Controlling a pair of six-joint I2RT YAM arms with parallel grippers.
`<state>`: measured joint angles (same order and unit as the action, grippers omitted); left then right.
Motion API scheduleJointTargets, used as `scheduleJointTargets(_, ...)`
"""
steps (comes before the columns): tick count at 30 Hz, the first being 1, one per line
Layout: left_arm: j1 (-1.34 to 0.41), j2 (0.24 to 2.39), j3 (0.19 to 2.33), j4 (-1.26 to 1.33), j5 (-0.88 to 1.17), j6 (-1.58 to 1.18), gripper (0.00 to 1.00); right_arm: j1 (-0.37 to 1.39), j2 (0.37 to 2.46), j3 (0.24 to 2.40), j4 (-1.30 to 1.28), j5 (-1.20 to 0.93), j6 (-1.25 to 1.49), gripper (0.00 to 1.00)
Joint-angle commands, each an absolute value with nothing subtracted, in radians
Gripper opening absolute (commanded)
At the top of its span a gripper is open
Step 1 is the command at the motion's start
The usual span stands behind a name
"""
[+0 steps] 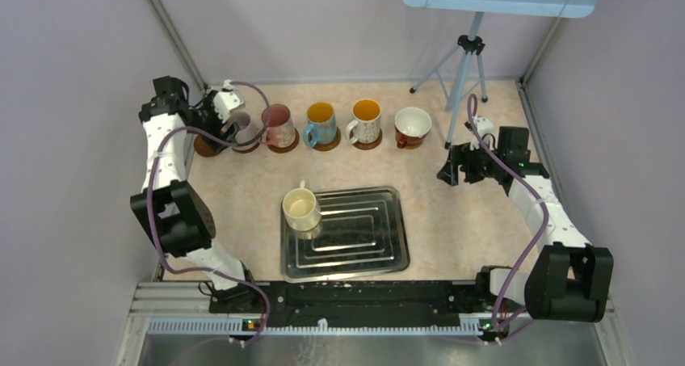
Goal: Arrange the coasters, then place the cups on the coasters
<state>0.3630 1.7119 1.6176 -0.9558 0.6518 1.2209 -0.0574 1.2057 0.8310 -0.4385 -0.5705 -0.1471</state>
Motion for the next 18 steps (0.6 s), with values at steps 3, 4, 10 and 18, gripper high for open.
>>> scheduleJointTargets(3,0.117,1.595,1.549,-1.024,0.645,1.205,0.79,-0.066,1.183,0.833,-0.421,-0.598,-0.160,0.84)
scheduleJointTargets(4,0.071,1.583,1.523,-0.991,0.635,1.165,0.78,-0.066,1.183,0.833,-0.421,-0.598,-0.158,0.84)
scheduleJointTargets(10,-0.172,1.610,1.456,-0.891,0.562,1.011,0.58,-0.066,1.172,0.828,-0.425,-0.593,-0.160,0.84)
scheduleJointTargets(18,-0.298,1.738,1.435,-0.865,0.483,0.956,0.41,-0.066,1.173,0.826,-0.428,-0.591,-0.160,0.84)
